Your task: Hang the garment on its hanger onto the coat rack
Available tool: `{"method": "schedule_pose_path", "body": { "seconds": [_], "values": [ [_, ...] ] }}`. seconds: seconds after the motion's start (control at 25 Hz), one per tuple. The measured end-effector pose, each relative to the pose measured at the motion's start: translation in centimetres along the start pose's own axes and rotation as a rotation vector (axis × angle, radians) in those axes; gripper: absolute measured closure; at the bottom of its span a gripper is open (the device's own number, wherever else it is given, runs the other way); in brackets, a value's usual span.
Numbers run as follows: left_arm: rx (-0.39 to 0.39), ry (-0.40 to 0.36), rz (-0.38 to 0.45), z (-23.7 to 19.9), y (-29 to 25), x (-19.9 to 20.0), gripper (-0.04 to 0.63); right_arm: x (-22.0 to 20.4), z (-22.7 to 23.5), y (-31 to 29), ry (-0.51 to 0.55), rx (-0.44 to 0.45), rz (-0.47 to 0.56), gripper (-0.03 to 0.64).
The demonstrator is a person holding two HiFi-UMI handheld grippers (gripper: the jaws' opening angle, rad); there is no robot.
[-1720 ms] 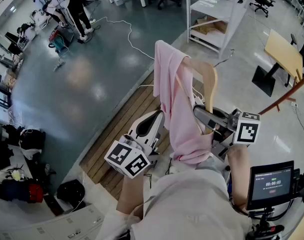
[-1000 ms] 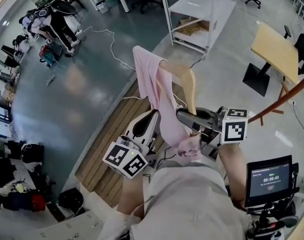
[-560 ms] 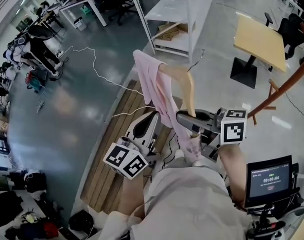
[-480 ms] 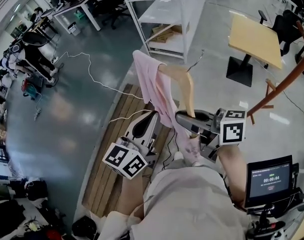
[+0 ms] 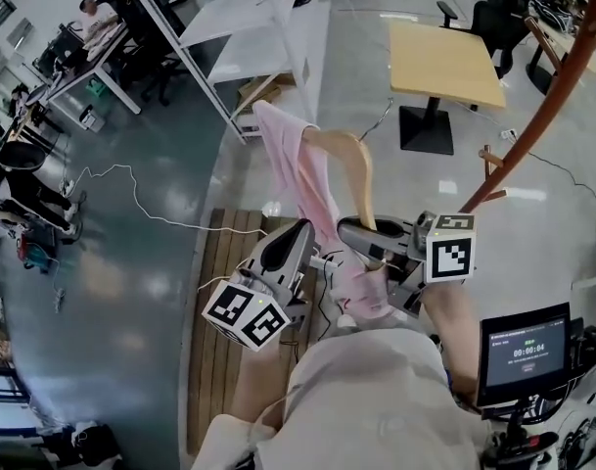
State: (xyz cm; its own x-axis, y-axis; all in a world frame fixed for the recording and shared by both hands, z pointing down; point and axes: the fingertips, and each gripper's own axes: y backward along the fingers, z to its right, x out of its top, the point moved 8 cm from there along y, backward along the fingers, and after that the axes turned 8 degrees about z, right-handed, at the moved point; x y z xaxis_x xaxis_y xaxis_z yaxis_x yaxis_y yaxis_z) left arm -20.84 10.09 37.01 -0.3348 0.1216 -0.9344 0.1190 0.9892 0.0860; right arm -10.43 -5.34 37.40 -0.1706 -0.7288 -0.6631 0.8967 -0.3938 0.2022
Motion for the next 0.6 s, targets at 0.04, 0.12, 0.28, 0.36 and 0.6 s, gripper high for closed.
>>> {"method": "schedule_pose_path", "body": {
  "seconds": [0.04, 0.12, 0.28, 0.36, 0.6],
  "values": [
    [-0.012, 0.002, -0.001, -0.1, -0.4, -0.2, 0.591, 0.1, 0.2, 0.2, 0.006, -0.006, 0.008, 0.603],
    [-0.031, 0.007, -0.004, -0.2, -1.1, -0.5, 0.591, 0.4, 0.4, 0.5, 0.015, -0.019, 0.020, 0.603],
    [-0.067, 0.006, -0.011, -0.4, -2.4, -0.7, 0.591, 1.0, 0.7, 0.8, 0.026, -0.041, 0.042, 0.603],
    [-0.086, 0.013, -0.012, -0.4, -3.1, -1.0, 0.591, 1.1, 0.9, 1.1, 0.034, -0.049, 0.052, 0.603],
    [-0.150, 0.029, -0.012, 0.0, -5.5, -1.7, 0.591, 1.8, 1.6, 2.0, 0.055, -0.074, 0.083, 0.603]
  ]
}}
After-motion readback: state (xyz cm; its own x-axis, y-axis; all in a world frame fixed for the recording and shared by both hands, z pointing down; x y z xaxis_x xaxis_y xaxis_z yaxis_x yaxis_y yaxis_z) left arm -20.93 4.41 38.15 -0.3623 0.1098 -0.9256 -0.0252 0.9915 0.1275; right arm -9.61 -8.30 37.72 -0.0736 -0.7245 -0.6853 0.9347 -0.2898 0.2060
